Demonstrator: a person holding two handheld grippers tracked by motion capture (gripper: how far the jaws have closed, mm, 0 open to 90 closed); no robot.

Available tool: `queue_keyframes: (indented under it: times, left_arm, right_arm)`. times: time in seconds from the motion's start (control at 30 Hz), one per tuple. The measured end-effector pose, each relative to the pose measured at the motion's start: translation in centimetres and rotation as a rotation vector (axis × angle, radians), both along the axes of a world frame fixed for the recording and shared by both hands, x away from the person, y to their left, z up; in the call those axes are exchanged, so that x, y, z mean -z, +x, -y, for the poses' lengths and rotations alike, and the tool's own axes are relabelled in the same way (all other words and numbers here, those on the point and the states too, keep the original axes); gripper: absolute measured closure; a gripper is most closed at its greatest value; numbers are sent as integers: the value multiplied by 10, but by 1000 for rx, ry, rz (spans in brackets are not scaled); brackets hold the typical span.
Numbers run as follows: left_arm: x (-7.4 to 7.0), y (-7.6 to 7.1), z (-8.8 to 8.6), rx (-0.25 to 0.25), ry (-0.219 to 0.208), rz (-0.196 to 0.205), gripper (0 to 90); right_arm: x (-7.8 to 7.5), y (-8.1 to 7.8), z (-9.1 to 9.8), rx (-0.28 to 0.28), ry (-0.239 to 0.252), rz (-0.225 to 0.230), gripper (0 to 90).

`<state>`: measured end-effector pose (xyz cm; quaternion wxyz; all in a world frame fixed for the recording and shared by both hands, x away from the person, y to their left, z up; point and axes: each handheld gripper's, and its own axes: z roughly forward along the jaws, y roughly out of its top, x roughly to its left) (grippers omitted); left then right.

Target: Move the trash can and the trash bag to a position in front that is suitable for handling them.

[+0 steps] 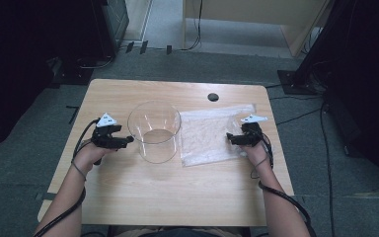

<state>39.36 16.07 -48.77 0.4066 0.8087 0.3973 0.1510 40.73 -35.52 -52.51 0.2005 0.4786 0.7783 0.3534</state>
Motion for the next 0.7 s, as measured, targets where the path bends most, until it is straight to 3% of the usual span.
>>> queue_keyframes:
  times: [0.13, 0.3, 0.47, 0.6, 0.7]
  left_arm:
    - [1, 0, 6, 13, 2, 0, 237]
    - [1, -1, 11, 29, 7, 3, 237]
    - [1, -1, 15, 40, 14, 4, 237]
    - [1, -2, 19, 51, 14, 5, 237]
    - [1, -2, 22, 62, 16, 5, 237]
  right_arm:
    - [-1, -2, 0, -25, 5, 10, 257]
    - [-1, -3, -1, -29, 8, 15, 286]
    - [-1, -6, -1, -36, 19, 28, 460]
    - [-1, -6, -2, -44, 23, 30, 501]
    - [-2, -6, 0, -58, 30, 30, 593]
